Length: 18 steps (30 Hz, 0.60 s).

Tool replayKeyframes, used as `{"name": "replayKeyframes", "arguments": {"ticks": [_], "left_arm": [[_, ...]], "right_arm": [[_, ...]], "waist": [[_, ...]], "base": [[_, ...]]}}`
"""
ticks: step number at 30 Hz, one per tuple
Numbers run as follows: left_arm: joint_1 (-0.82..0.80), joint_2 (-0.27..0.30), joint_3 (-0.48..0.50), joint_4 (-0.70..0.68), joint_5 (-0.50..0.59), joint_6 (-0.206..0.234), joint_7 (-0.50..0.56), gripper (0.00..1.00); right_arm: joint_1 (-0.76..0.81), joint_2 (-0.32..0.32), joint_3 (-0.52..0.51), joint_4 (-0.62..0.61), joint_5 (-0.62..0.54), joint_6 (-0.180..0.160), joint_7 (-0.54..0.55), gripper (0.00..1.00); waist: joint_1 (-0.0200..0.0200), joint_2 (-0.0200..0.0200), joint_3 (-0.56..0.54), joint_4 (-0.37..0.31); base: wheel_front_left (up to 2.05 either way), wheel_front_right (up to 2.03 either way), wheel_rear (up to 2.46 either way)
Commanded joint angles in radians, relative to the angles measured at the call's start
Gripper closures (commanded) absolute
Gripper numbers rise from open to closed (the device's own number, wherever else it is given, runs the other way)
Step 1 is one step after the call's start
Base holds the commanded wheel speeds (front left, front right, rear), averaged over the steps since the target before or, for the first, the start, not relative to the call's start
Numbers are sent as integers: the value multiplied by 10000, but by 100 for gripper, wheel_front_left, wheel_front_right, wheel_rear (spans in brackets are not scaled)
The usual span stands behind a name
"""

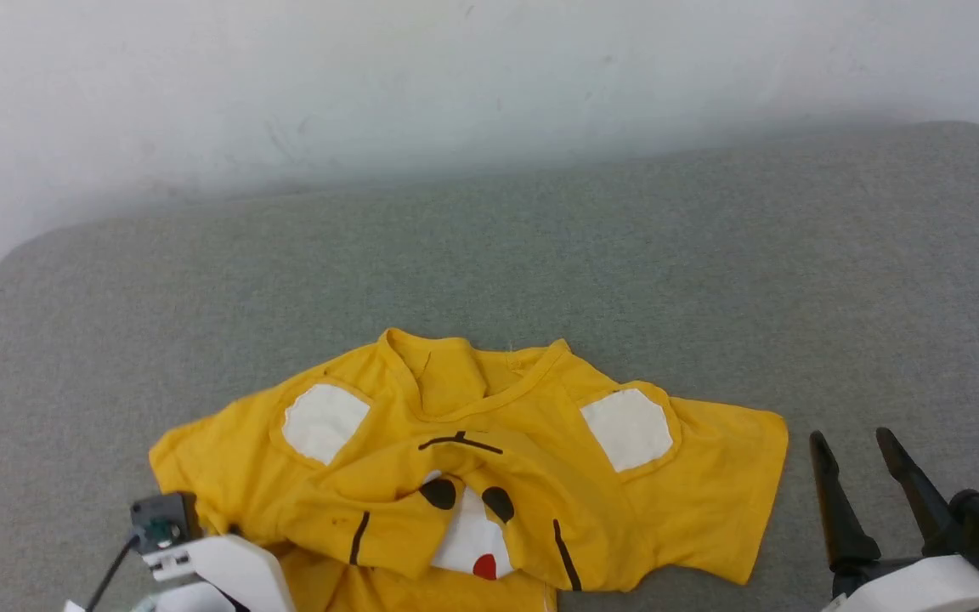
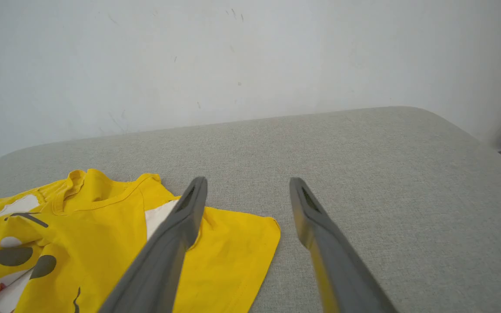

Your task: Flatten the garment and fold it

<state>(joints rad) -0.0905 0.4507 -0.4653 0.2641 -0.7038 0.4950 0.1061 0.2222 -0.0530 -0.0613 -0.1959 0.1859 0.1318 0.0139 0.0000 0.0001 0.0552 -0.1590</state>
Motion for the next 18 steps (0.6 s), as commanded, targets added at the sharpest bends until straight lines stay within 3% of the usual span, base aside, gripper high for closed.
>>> {"name": "replayKeyframes", "arguments": {"ticks": [1,2,3,7,14,18], "left_arm": [[197,-240,45,63,-240,-60,0,85],[262,-336,64,94,-327,-111,-59,32],[293,-406,76,113,-348,-154,-191,0],[311,-591,194,-38,-253,-378,-1114,0],[391,-494,643,-665,528,-355,-3321,0],[421,-485,671,-1336,1017,-1022,-3633,0]], "right_arm": [[-174,28,-23,41,12,-11,-29,0],[-205,28,-32,52,-18,-11,-23,0],[-230,28,-45,61,-56,-11,-13,0],[-271,28,-80,65,-184,-11,65,0],[-132,28,-331,68,-324,-11,260,0],[-111,28,-565,461,-315,-11,531,0]], "waist": [[0,-1,65,88],[0,-1,60,118],[0,-1,37,139],[0,-1,-118,161],[0,-1,-497,250],[0,-1,-654,431]], "base": [[0,0,0],[0,0,0],[0,0,0],[0,0,0],[0,0,0],[0,0,0]]}}
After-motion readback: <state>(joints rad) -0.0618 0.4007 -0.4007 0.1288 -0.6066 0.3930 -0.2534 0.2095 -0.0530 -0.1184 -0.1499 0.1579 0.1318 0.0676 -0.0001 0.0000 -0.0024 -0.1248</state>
